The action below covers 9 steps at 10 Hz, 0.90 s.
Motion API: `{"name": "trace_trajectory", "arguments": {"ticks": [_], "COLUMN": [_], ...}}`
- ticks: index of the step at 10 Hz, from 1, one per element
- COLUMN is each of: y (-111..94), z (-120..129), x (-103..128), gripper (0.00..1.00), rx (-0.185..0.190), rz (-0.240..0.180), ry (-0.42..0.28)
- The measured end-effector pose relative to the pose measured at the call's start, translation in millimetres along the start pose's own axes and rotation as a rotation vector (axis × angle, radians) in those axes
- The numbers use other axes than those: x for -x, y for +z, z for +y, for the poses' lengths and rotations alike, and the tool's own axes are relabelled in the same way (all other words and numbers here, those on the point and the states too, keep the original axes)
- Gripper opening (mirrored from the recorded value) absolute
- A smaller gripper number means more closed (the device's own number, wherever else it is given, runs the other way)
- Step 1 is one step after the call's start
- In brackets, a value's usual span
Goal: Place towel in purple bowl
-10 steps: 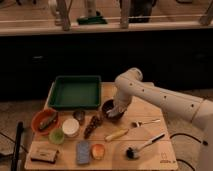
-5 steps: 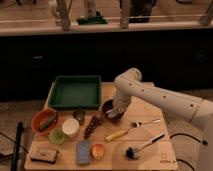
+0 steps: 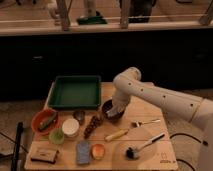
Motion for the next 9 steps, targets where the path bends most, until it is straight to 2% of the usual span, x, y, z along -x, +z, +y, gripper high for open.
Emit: {"name": "trace_trajectory", "arguments": {"ticks": [3, 9], "y": [4, 12], "z": [-2, -6], "x": [-5, -16], "gripper": [0.79, 0.80], "rx": [0.018, 0.051], "rz": [-0.010, -0.034], "ry": [-0.005, -0.009]}}
